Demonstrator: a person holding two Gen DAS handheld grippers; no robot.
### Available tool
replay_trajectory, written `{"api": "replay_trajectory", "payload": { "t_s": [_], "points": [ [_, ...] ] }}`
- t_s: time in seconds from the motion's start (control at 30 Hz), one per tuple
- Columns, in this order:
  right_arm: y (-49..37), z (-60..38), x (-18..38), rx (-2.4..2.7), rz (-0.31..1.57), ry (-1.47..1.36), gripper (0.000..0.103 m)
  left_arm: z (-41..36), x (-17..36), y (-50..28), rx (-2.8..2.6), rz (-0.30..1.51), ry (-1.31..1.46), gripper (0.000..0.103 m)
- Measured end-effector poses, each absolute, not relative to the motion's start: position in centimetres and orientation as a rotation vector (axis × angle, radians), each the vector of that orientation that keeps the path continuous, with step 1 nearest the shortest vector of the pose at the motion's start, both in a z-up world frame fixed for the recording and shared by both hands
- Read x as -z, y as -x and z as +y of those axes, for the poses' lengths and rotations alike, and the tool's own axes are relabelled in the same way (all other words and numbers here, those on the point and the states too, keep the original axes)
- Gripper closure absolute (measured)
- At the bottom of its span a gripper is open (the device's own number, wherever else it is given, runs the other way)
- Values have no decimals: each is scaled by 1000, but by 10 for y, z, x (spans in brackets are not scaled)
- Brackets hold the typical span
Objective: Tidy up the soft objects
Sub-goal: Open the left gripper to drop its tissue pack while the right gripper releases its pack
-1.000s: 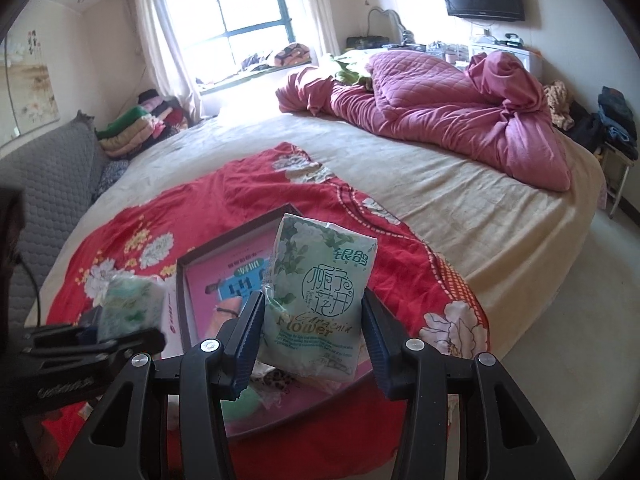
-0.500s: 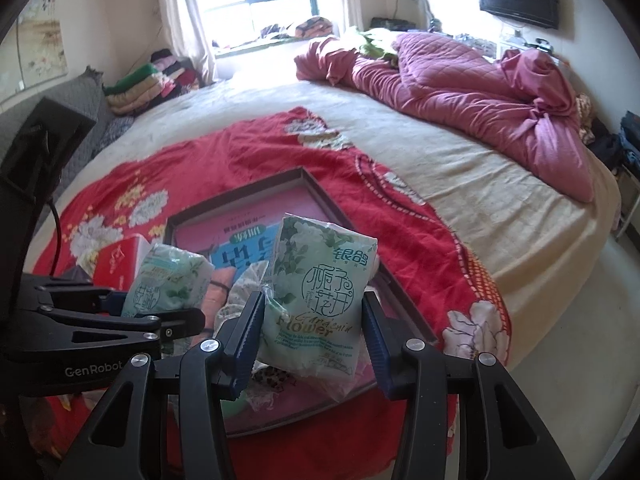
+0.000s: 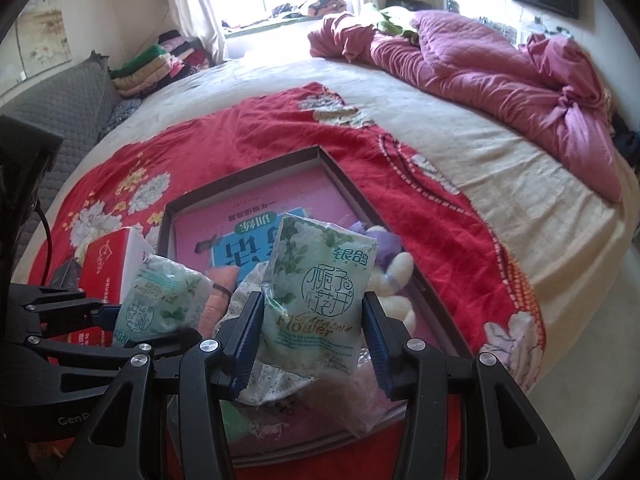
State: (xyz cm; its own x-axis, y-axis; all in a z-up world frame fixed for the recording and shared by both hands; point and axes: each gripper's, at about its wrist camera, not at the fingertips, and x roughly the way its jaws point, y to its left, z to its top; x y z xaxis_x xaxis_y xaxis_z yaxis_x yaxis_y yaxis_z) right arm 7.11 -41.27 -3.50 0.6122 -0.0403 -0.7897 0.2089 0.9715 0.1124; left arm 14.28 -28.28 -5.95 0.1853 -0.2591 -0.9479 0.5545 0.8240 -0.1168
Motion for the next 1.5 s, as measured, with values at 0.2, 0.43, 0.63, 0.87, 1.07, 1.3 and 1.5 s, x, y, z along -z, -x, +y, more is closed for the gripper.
{"api": "replay_trajectory", "payload": {
  "t_s": [0.2, 0.43, 0.63, 0.87, 1.07, 1.3, 1.5],
  "points": [
    [-75, -412, 45, 142, 931, -194, 52, -284, 63, -142, 589, 1265, -277, 61],
    [-76, -412, 50, 146, 935, -195, 51, -284, 64, -143, 589, 1265, -281, 61],
    [-71, -412, 46, 149, 915, -169, 47, -284, 64, -144, 588, 1269, -271, 61],
    [-59, -419, 33, 164, 880, -186, 33, -286, 65, -142, 586, 1265, -279, 59],
    [-40, -434, 13, 241, 792, -207, 31, -289, 65, -140, 608, 1265, -269, 50],
    [-33, -437, 1, 254, 755, -233, 31, -288, 63, -137, 606, 1258, -265, 45],
    [-33, -433, -1, 257, 760, -222, 31, -285, 60, -136, 608, 1251, -253, 43]
  ]
}}
